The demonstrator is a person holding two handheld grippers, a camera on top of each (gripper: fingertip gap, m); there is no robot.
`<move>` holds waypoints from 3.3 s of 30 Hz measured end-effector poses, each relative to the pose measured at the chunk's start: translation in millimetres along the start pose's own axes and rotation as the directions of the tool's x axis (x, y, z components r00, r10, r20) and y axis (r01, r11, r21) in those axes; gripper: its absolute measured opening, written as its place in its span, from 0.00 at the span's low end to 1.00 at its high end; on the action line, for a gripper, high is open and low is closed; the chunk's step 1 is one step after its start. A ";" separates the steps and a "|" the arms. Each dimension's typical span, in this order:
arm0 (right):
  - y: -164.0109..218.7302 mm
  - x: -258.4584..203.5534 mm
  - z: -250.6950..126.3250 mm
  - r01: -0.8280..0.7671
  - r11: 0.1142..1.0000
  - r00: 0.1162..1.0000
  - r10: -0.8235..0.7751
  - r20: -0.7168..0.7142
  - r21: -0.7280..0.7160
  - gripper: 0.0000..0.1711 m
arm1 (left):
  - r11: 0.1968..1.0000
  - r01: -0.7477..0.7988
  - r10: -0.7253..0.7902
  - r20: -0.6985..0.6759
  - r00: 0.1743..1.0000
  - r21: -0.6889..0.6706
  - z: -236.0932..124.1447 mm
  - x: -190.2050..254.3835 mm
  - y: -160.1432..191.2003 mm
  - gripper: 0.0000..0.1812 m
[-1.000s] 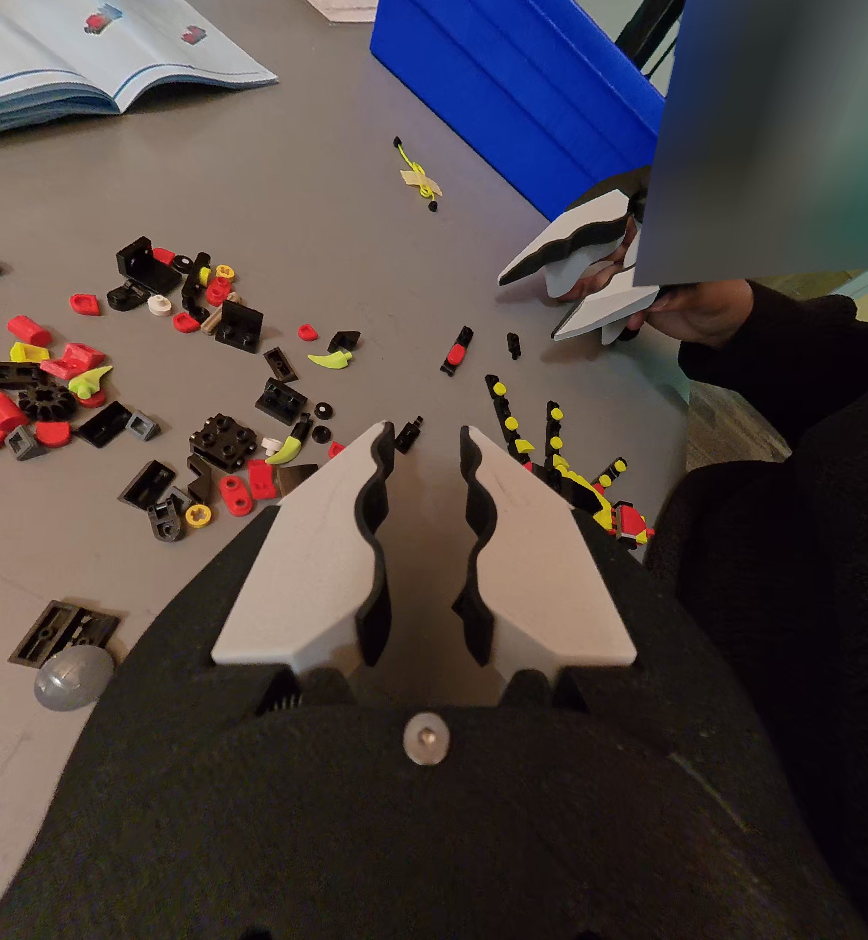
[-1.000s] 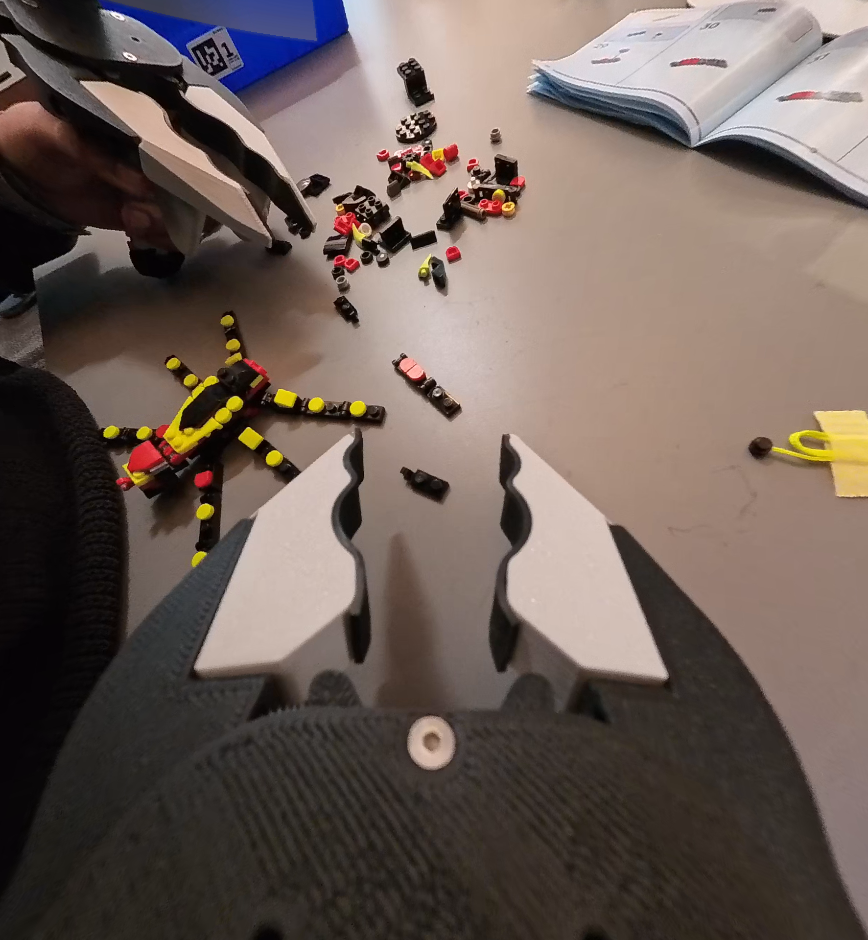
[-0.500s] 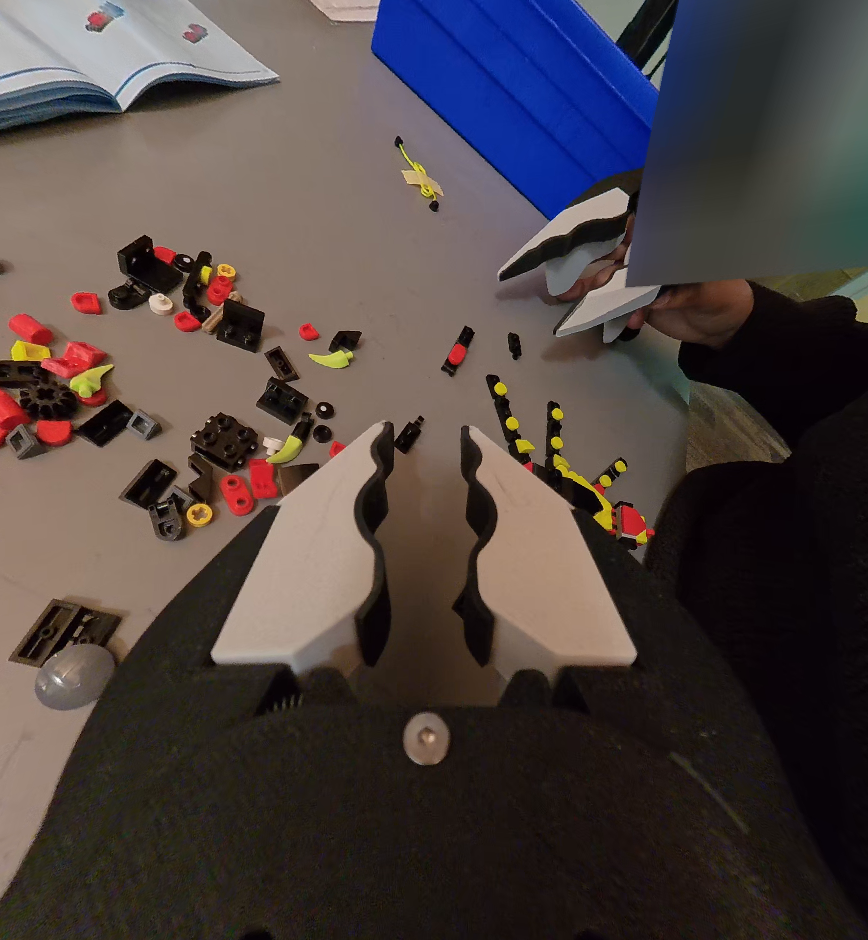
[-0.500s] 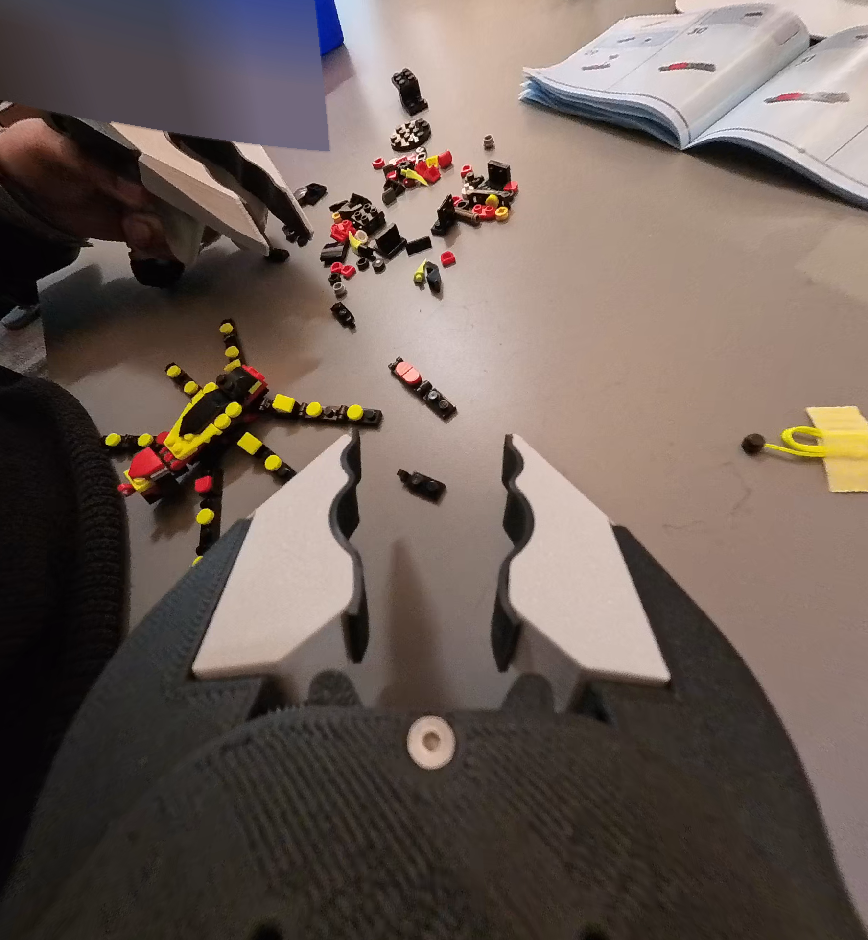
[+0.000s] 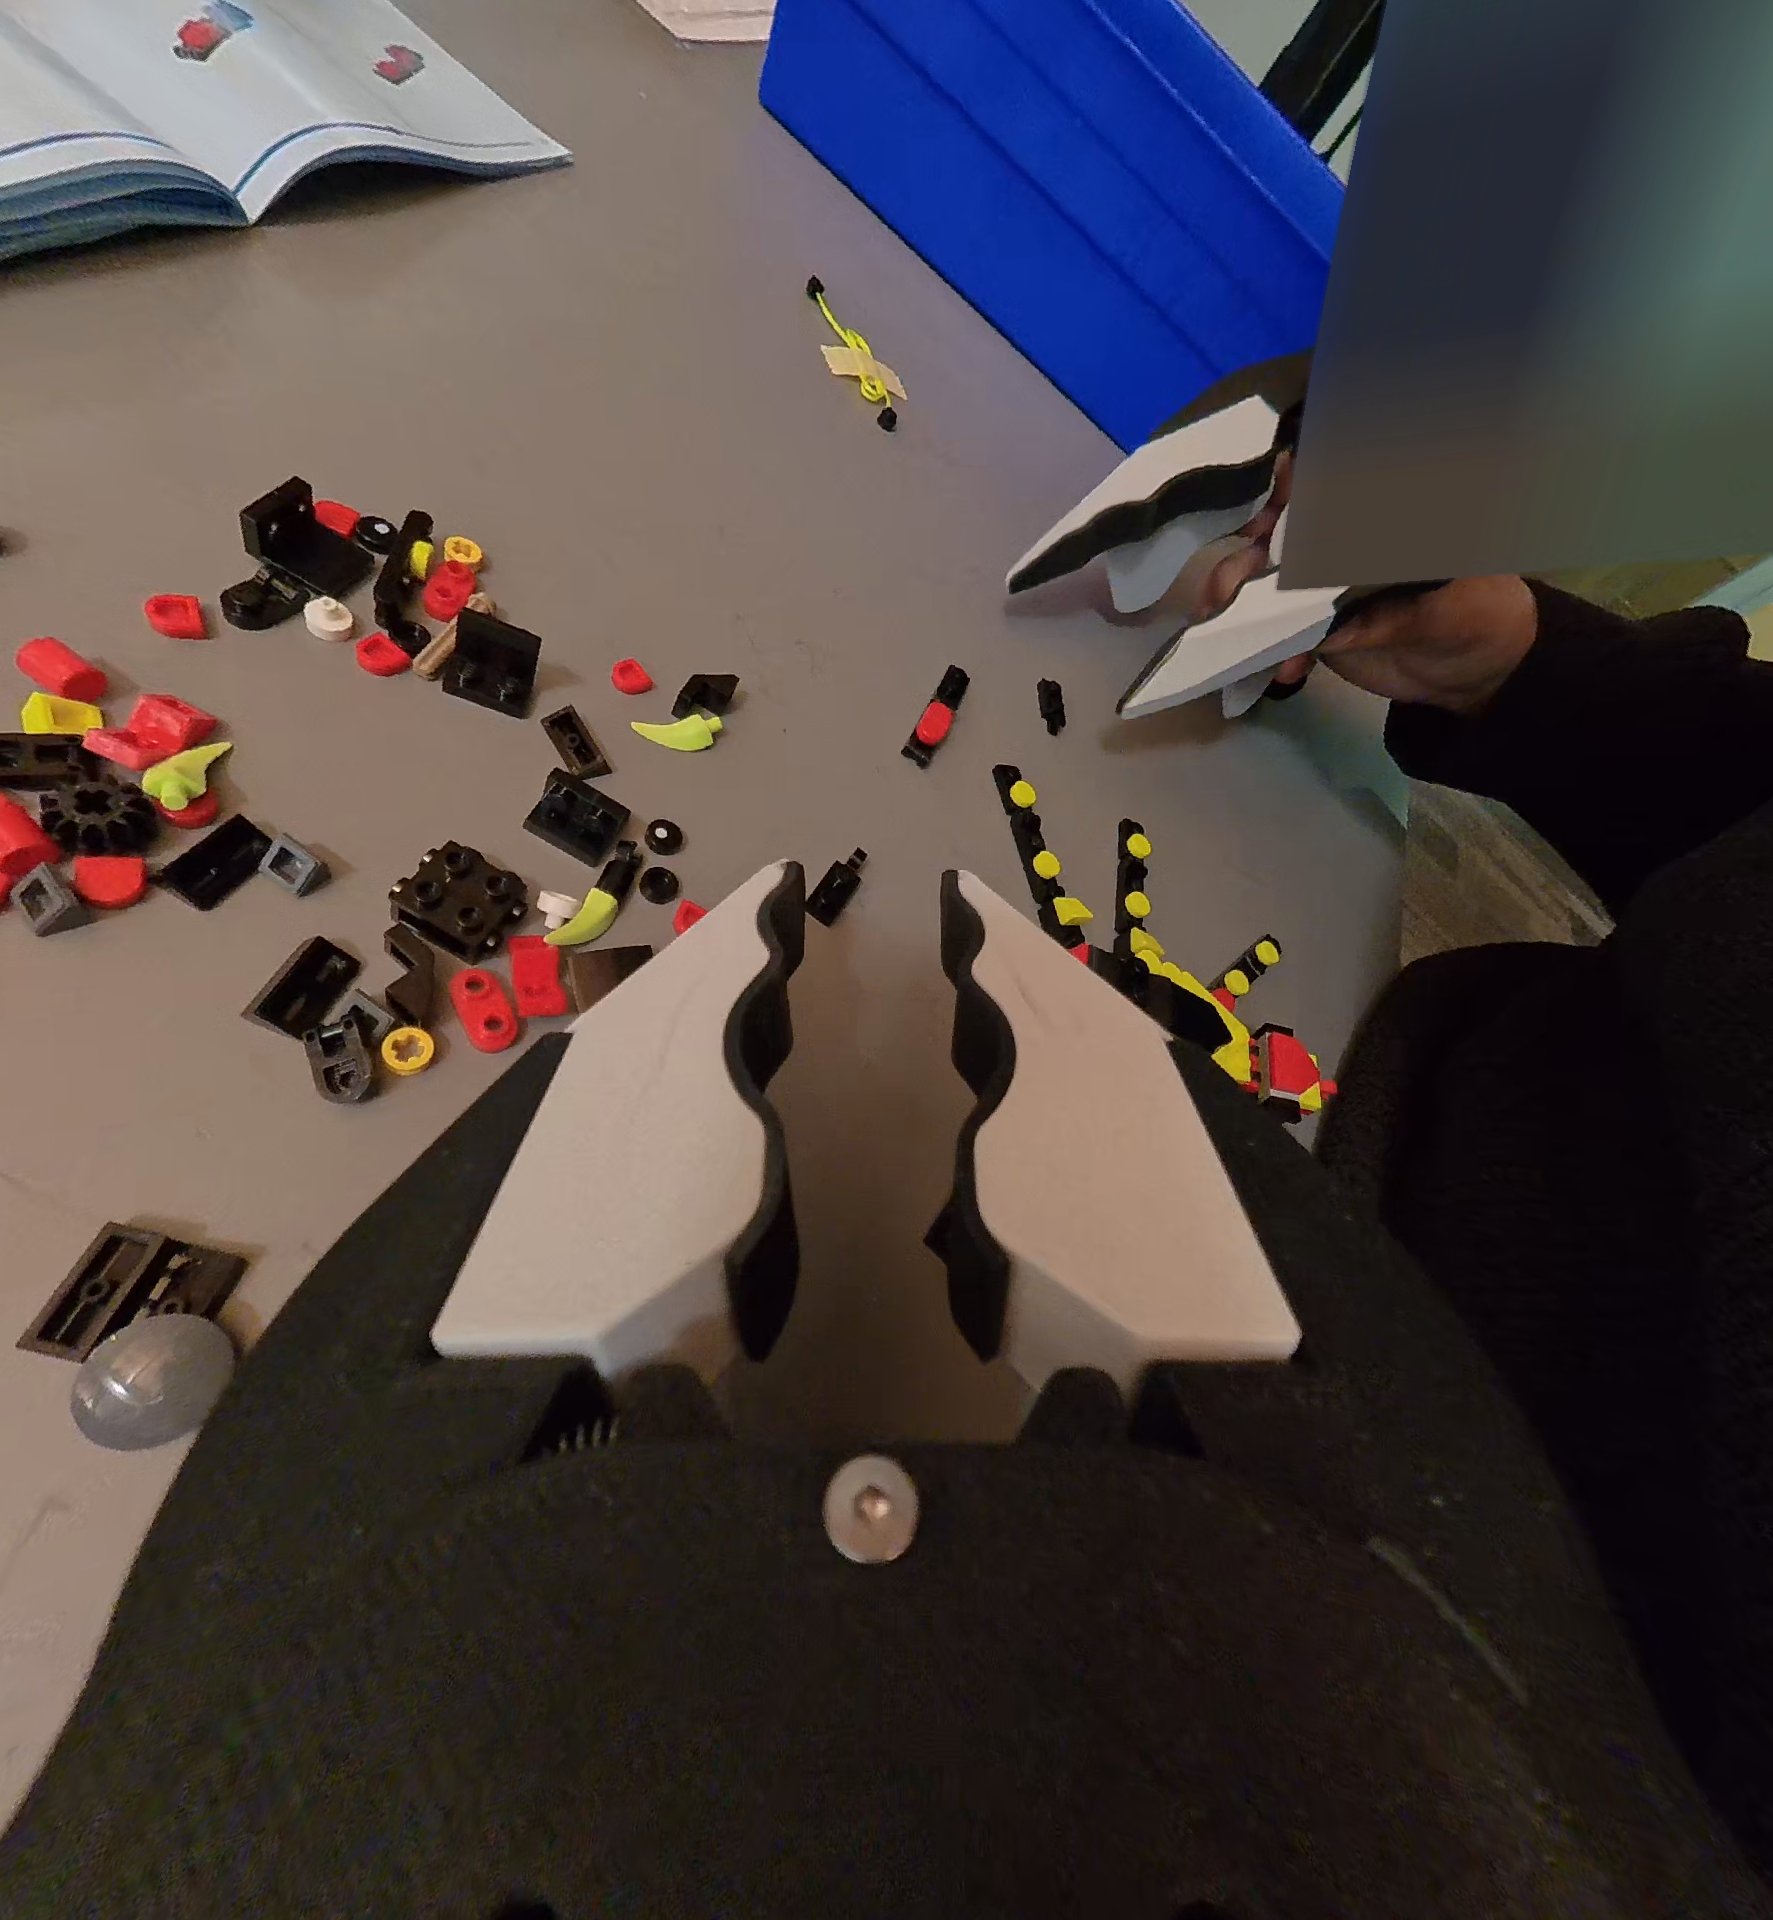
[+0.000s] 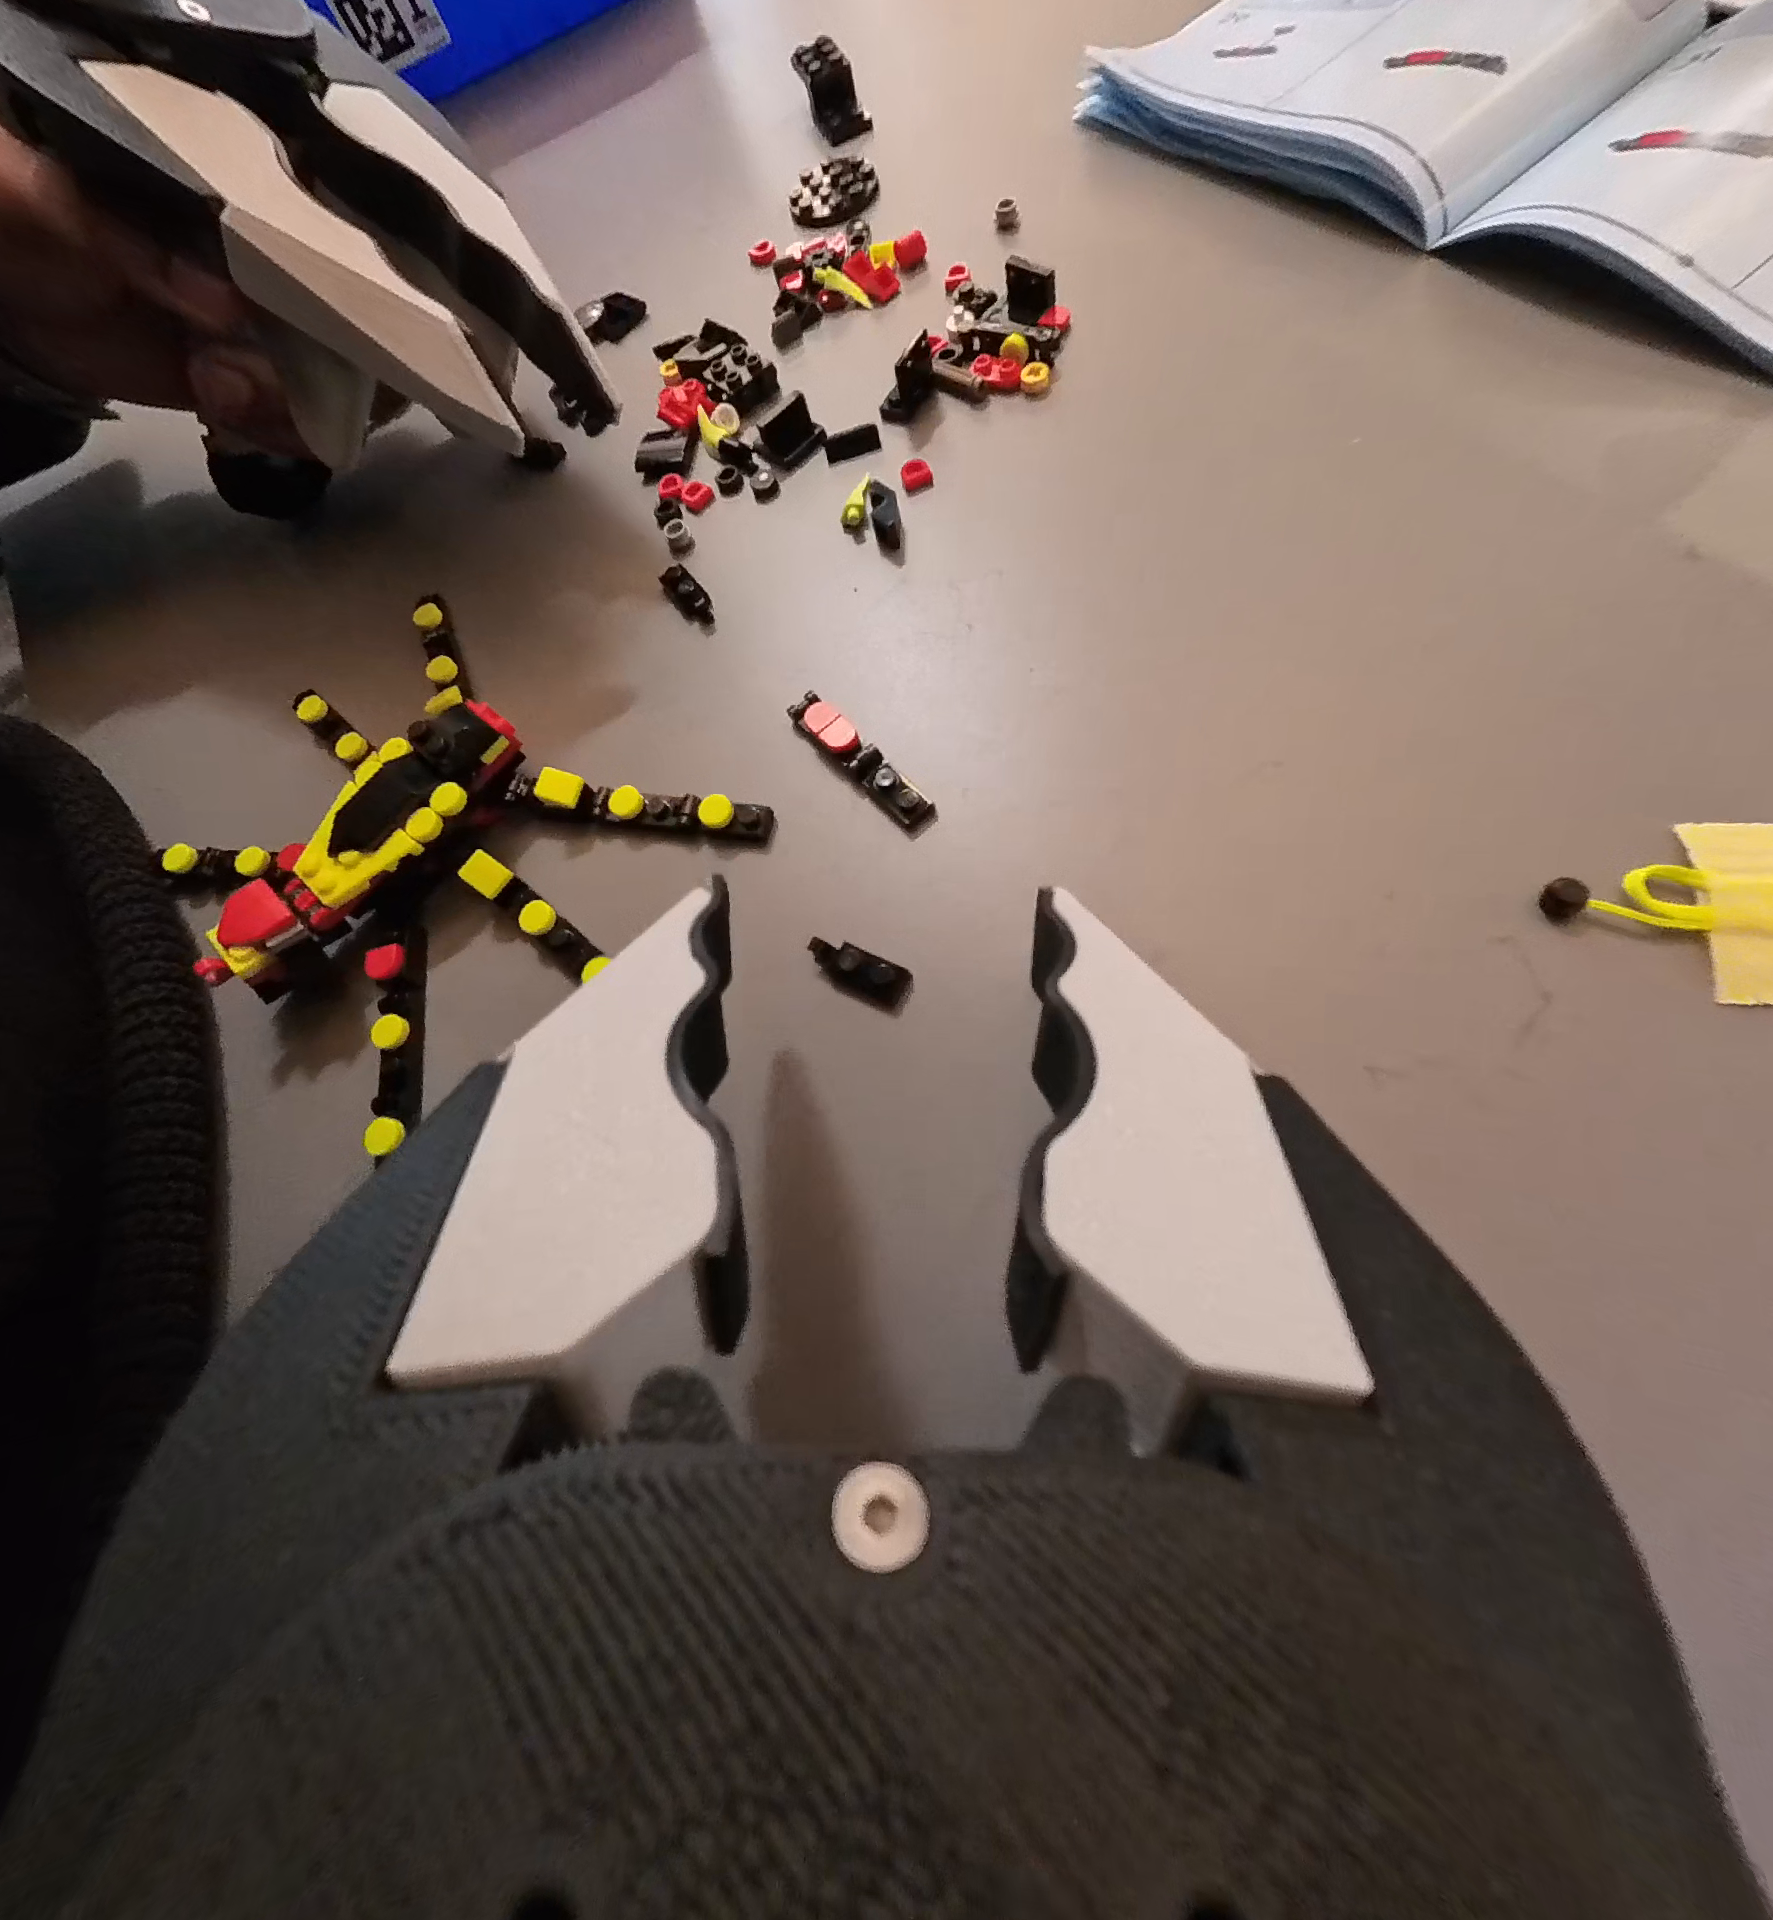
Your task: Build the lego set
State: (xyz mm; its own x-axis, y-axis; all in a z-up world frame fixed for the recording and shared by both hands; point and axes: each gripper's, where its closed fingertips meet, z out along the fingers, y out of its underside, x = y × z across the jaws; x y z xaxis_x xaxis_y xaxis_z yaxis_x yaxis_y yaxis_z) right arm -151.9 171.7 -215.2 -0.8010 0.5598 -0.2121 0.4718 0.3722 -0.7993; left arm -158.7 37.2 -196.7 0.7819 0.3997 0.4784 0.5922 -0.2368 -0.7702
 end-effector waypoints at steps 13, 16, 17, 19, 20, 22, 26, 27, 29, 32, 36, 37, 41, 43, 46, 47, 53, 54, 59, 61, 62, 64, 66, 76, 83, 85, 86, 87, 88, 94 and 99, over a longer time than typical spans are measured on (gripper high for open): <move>16.0 2.3 6.7 0.142 0.984 0.986 -0.151 -0.075 -0.111 0.28 | 1.000 0.004 -0.004 -0.002 1.000 -0.002 0.1 -0.3 0.4 0.14; 15.9 2.7 6.0 0.132 0.985 0.988 -0.140 -0.070 -0.109 0.24 | 1.000 0.007 -0.007 -0.003 1.000 -0.001 0.0 -0.4 0.3 0.14; 16.2 3.1 5.6 0.132 0.985 0.988 -0.140 -0.070 -0.109 0.22 | 1.000 0.007 -0.007 -0.003 1.000 -0.001 0.0 -0.4 0.3 0.14; 16.6 3.9 4.8 0.133 0.985 0.988 -0.141 -0.070 -0.109 0.20 | 1.000 0.007 -0.007 -0.002 1.000 -0.001 0.0 -0.6 0.2 0.14; 17.2 4.1 4.2 0.139 0.984 0.987 -0.147 -0.069 -0.111 0.18 | 1.000 0.007 -0.007 -0.002 1.000 -0.001 0.0 -0.7 0.3 0.14; 19.2 4.2 1.7 0.155 0.981 0.985 -0.162 -0.058 -0.115 0.15 | 1.000 0.008 -0.008 -0.002 1.000 0.000 -0.1 -0.6 -0.1 0.14; 22.2 4.2 -2.9 0.150 0.982 0.987 -0.156 -0.045 -0.115 0.13 | 1.000 0.003 -0.003 -0.003 1.000 0.001 -0.1 0.2 -0.3 0.14; 22.5 3.5 -2.9 0.153 0.982 0.987 -0.158 -0.041 -0.116 0.13 | 1.000 0.003 -0.003 -0.004 1.000 0.000 0.0 0.5 -0.1 0.14; 22.3 1.5 -1.8 0.165 0.979 0.985 -0.170 -0.036 -0.116 0.14 | 1.000 0.001 -0.001 -0.007 1.000 -0.001 -0.2 1.8 -0.3 0.14; 21.7 -0.4 0.9 0.197 0.973 0.978 -0.204 -0.045 -0.122 0.16 | 1.000 -0.012 0.012 0.002 1.000 0.004 -1.4 1.8 -1.4 0.14; 21.8 -7.1 3.6 0.241 0.963 0.969 -0.246 -0.032 -0.125 0.06 | 0.999 0.004 -0.004 -0.005 1.000 0.035 -4.1 2.7 -6.7 0.13; 22.1 -8.5 3.9 0.249 0.960 0.967 -0.254 -0.029 -0.126 0.04 | 0.998 0.028 -0.027 -0.015 1.000 0.050 -5.7 2.5 -9.0 0.13; 21.1 -7.9 4.3 0.284 0.947 0.956 -0.292 -0.029 -0.149 0.04 | 0.977 0.160 -0.157 -0.033 0.987 0.139 -18.4 -6.8 -19.1 0.13; 14.7 -8.4 6.4 0.292 0.946 0.954 -0.299 -0.026 -0.140 0.00 | 0.958 0.212 -0.212 -0.020 0.977 0.194 -29.0 -14.1 -22.7 0.12; -2.7 -16.6 9.6 0.304 0.950 0.953 -0.304 0.000 -0.072 0.00 | 0.940 0.228 -0.241 0.022 0.970 0.253 -43.6 -23.0 -24.1 0.12; -8.2 -19.6 11.0 0.309 0.950 0.951 -0.309 0.008 -0.051 0.00 | 0.941 0.222 -0.239 0.037 0.970 0.256 -46.5 -24.3 -22.5 0.12; -18.4 -22.3 25.2 0.369 0.927 0.929 -0.368 0.020 -0.072 0.00 | 0.955 0.190 -0.213 0.081 0.974 0.230 -57.5 -18.1 -6.5 0.12; -18.6 -20.3 26.6 0.370 0.925 0.929 -0.370 0.019 -0.087 0.02 | 0.956 0.182 -0.207 0.088 0.974 0.228 -59.9 -16.8 -4.6 0.12; -18.0 -17.1 31.8 0.263 0.958 0.964 -0.256 0.075 -0.112 0.09 | 0.954 0.178 -0.207 0.101 0.973 0.242 -70.2 -13.3 0.8 0.12; -14.8 -18.0 33.7 0.226 0.965 0.972 -0.213 0.102 -0.131 0.09 | 0.952 0.182 -0.212 0.100 0.972 0.248 -72.2 -12.9 1.1 0.12; -11.8 -18.5 34.5 0.211 0.966 0.974 -0.196 0.113 -0.148 0.08 | 0.951 0.184 -0.214 0.099 0.972 0.247 -72.4 -12.8 1.7 0.13; -6.0 -16.2 35.3 0.190 0.964 0.979 -0.172 0.109 -0.185 0.05 | 0.952 0.187 -0.216 0.097 0.971 0.243 -71.7 -12.5 2.1 0.13; -2.8 -13.7 35.4 0.191 0.960 0.980 -0.174 0.096 -0.206 0.04 | 0.953 0.188 -0.216 0.096 0.972 0.236 -70.1 -12.3 2.8 0.13; -7.0 -14.3 46.6 0.163 0.964 0.987 -0.155 0.053 -0.208 0.08 | 0.947 0.221 -0.243 0.071 0.967 0.233 -67.7 -13.1 3.6 0.13; -13.6 -18.1 56.9 0.121 0.975 0.991 -0.110 0.070 -0.185 0.06 | 0.948 0.221 -0.242 0.072 0.968 0.229 -67.1 -12.8 4.4 0.13; -14.8 -19.2 59.9 0.133 0.974 0.990 -0.123 0.066 -0.184 0.04 | 0.948 0.223 -0.244 0.071 0.967 0.228 -66.7 -13.0 4.7 0.13; -15.1 -20.0 60.8 0.142 0.972 0.989 -0.132 0.065 -0.185 0.04 | 0.948 0.223 -0.245 0.071 0.967 0.228 -66.6 -13.2 4.7 0.13; -15.3 -20.4 61.4 0.150 0.971 0.988 -0.141 0.062 -0.188 0.03 | 0.948 0.224 -0.246 0.071 0.967 0.227 -66.5 -13.4 4.9 0.13; -15.3 -20.9 62.1 0.156 0.969 0.987 -0.147 0.059 -0.191 0.03 | 0.948 0.225 -0.247 0.071 0.966 0.227 -66.4 -13.7 5.0 0.13; -16.7 -32.7 68.5 0.177 0.965 0.982 -0.161 0.094 -0.195 0.02 | 0.948 0.229 -0.250 0.075 0.965 0.221 -65.0 -14.7 6.2 0.13; -19.6 -43.3 76.6 0.218 0.958 0.972 -0.197 0.125 -0.188 0.02 | 0.950 0.227 -0.249 0.081 0.965 0.212 -63.3 -15.9 7.8 0.13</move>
State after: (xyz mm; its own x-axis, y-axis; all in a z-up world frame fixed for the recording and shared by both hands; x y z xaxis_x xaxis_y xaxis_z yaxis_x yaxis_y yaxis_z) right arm -154.7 83.5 -233.5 -0.9179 0.3784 -0.1191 0.3463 0.6178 -0.7060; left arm -154.3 -27.1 -183.6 0.5914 0.5169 0.6189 0.6992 0.0536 -0.7129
